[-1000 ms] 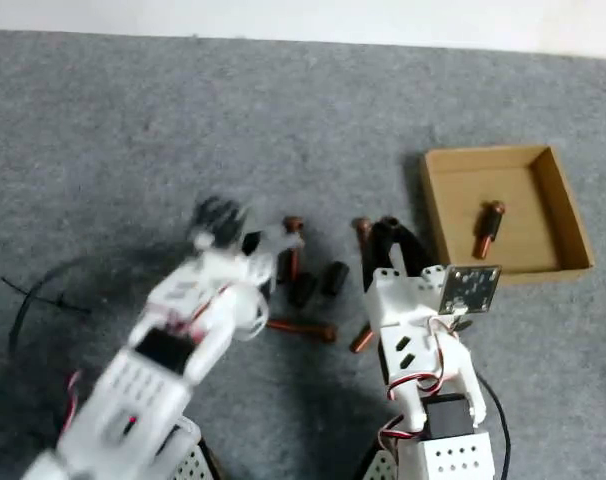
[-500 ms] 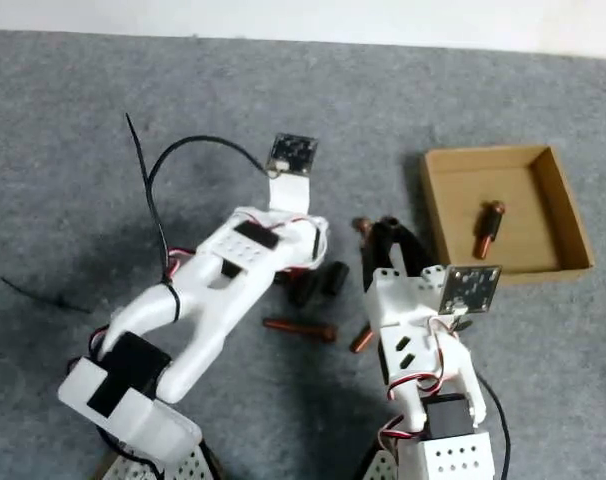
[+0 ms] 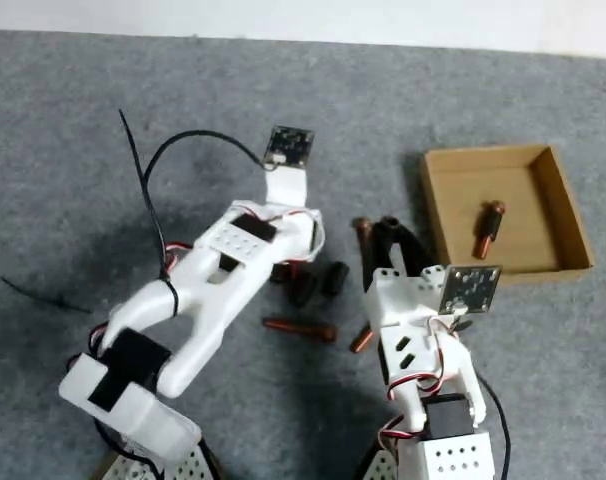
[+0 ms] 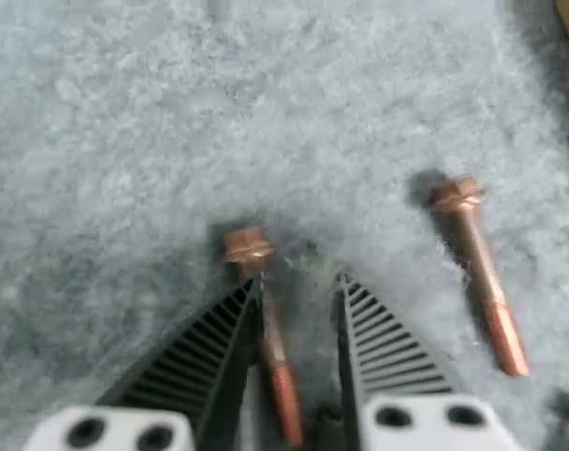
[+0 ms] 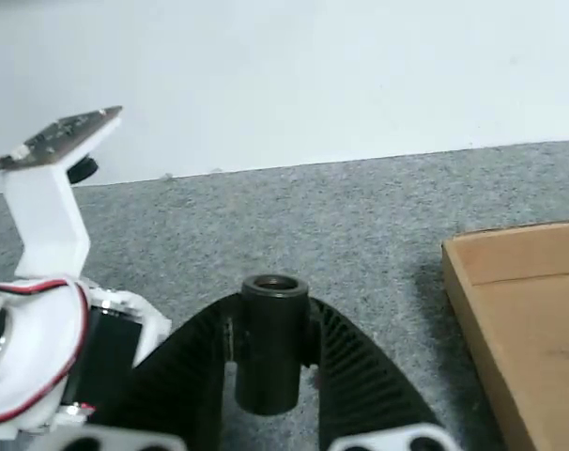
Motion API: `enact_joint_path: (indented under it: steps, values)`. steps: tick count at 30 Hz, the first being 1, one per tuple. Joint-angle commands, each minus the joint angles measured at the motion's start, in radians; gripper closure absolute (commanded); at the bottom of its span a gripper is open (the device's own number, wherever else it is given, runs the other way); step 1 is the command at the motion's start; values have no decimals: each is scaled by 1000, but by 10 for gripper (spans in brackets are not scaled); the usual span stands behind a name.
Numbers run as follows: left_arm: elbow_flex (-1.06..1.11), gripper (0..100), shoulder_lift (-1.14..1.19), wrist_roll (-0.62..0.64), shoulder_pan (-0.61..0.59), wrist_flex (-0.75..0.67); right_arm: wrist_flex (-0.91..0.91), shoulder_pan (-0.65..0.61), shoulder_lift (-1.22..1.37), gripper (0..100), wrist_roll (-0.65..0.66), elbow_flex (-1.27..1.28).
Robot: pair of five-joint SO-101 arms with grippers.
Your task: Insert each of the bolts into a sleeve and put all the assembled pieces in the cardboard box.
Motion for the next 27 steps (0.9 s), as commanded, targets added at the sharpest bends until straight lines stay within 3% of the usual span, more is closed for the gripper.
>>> enact_joint_path:
  steps: [1, 8, 27]
  values:
    - [-59, 877, 56, 2, -16, 6, -5, 10, -4, 994, 9, 134]
    - [-131, 877, 163, -28, -13, 11, -5, 10, -4, 993, 11, 134]
    - [-124, 881, 170, -28, -12, 11, -5, 10, -4, 991, 11, 134]
